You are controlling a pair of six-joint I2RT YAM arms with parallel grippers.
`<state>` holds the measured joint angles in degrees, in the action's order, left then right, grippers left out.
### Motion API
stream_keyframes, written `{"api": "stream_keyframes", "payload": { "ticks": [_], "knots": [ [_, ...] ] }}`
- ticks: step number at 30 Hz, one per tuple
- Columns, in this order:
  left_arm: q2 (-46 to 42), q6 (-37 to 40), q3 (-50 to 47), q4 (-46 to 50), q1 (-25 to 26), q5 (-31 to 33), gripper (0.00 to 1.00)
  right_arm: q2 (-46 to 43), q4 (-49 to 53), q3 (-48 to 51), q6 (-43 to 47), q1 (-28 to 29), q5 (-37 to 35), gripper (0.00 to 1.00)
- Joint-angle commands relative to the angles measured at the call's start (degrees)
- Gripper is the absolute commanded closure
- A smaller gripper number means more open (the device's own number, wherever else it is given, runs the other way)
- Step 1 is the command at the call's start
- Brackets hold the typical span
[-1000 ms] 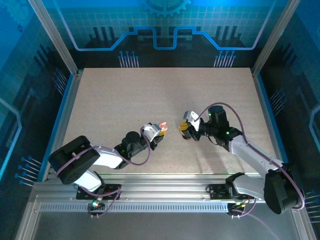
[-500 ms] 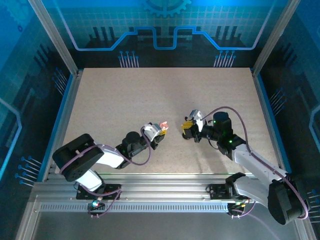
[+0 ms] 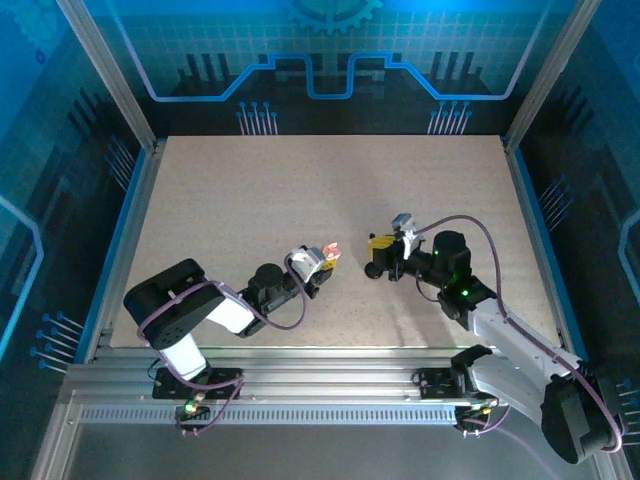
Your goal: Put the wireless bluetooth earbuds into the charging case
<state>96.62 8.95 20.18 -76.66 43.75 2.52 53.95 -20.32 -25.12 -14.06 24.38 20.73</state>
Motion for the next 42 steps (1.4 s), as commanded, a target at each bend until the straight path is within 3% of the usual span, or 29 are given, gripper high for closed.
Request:
{"api": "stream_keyframes", "payload": {
  "ticks": [1,15,42],
  "knots": [
    [0.7,0.07,1.92,-3.59,0.47,-1.68,0.8,0.02,-5.51,0.77,-5.09,2.16,-3.42,0.85],
    [0.45,-0.34,3.82,-3.59,0.64,-2.99,0.81,7.3,-14.37,-0.89,-18.6,8.52,-12.95,0.84],
    [-2.04,-0.79,4.49,-3.58,0.96,-2.84,0.81,14.7,-21.71,-3.0,-19.83,13.85,-20.91,0.83]
  ]
}}
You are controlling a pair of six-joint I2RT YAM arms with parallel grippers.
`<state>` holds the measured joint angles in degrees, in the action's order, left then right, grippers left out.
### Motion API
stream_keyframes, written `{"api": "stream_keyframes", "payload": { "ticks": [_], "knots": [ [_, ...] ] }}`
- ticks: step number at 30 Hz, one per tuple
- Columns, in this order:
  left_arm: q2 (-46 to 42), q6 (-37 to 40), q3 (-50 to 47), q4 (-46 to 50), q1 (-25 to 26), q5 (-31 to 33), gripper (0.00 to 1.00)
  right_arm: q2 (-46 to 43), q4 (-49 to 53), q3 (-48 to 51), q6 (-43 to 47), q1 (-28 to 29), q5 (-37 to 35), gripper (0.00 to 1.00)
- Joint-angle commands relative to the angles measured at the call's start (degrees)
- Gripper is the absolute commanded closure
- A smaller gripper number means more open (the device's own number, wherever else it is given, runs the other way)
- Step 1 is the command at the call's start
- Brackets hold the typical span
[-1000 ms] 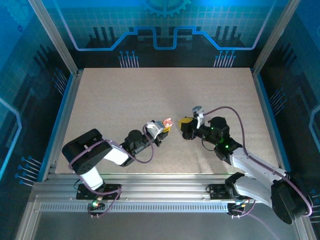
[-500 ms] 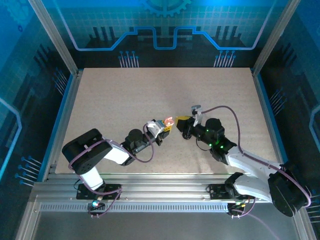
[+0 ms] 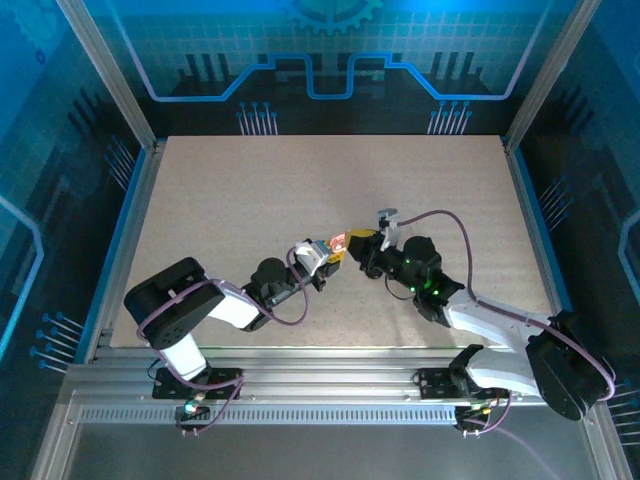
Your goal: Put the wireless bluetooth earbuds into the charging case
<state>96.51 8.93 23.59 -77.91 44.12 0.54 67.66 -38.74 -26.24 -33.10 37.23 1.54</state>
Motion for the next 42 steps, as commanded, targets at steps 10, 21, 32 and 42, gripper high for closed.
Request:
{"api": "stream_keyframes", "payload": {
  "ticks": [10,21,32,42],
  "knots": [
    [-2.55,-0.54,1.36,-2.34,0.54,-0.76,0.8,4.04,-6.2,-2.31,-1.53,1.79,-2.33,0.83],
    [-3.04,-1.02,1.81,-2.43,0.54,-0.29,0.8,6.0,-8.15,-2.18,-3.45,2.59,-2.94,0.83],
    [-3.87,-1.46,2.86,-2.49,0.54,1.04,0.8,4.51,-6.35,-1.13,-4.64,3.45,-4.21,0.83],
    [-5.43,-1.19,3.15,-2.43,0.55,0.61,0.8,4.96,-5.7,-1.49,-6.74,3.68,-5.06,0.77]
  ]
}}
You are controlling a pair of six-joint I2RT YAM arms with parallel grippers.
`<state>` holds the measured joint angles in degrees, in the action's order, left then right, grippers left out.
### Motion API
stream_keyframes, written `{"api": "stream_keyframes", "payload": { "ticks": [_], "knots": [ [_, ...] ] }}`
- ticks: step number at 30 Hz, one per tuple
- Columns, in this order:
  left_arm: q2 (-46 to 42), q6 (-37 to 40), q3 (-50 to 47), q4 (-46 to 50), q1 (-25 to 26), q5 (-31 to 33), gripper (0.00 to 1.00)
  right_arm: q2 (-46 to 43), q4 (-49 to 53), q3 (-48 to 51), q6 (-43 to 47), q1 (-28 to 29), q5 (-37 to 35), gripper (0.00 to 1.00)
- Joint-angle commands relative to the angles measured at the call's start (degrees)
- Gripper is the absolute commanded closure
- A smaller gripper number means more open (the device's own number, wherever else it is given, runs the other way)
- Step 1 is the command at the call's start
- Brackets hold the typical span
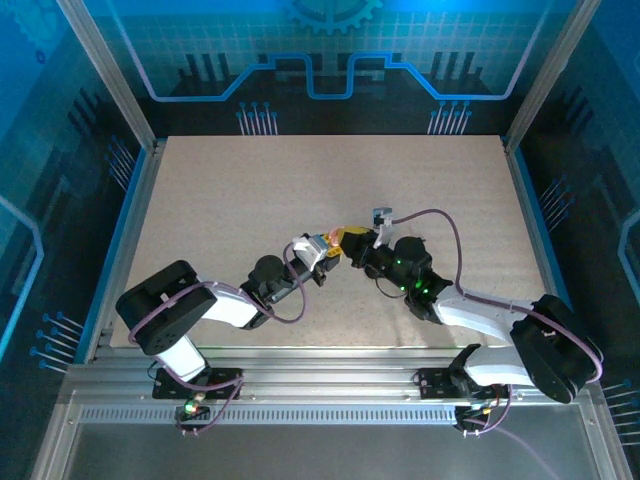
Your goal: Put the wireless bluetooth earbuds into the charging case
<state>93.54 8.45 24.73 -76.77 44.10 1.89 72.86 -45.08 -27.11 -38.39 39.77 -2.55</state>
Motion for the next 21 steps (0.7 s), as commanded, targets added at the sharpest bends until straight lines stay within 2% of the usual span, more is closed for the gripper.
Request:
{"api": "stream_keyframes", "payload": {
  "ticks": [1,21],
  "knots": [
    [-2.49,-0.65,1.99,-3.55,0.58,-0.83,0.8,-0.18,0.87,-0.74,-1.58,1.18,-0.96,0.75],
    [-1.69,-0.3,2.52,-3.49,0.57,-1.8,0.8,-2.88,4.69,-1.35,-2.21,1.15,-1.82,0.55]
  ]
}}
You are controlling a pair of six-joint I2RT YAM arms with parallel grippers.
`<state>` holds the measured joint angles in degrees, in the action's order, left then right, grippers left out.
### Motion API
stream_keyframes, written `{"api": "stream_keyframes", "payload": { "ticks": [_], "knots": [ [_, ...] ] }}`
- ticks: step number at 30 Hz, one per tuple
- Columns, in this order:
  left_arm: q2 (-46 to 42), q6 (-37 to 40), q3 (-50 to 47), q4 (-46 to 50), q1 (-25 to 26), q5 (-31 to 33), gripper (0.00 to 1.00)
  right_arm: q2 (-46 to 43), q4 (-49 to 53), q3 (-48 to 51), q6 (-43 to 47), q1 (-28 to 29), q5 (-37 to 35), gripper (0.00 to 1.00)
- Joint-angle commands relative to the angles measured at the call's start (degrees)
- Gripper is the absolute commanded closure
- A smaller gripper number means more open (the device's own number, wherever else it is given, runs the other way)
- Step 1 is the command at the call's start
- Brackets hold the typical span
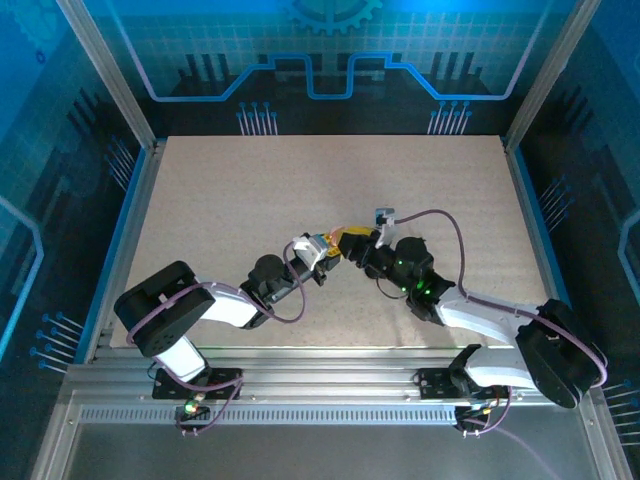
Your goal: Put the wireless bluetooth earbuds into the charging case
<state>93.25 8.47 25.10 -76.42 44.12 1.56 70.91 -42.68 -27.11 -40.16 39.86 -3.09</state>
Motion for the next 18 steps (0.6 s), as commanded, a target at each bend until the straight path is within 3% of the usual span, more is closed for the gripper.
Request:
{"api": "stream_keyframes", "payload": {
  "ticks": [1,18],
  "knots": [
    [-1.41,-0.38,2.15,-3.9,0.54,-1.51,0.8,-1.07,2.33,-1.31,-0.47,1.05,-1.3,0.54],
    [-1.53,-0.21,1.19,-3.89,0.59,-1.48,0.8,-5.36,5.9,-3.11,2.42,0.61,-0.01,0.36]
  ]
}}
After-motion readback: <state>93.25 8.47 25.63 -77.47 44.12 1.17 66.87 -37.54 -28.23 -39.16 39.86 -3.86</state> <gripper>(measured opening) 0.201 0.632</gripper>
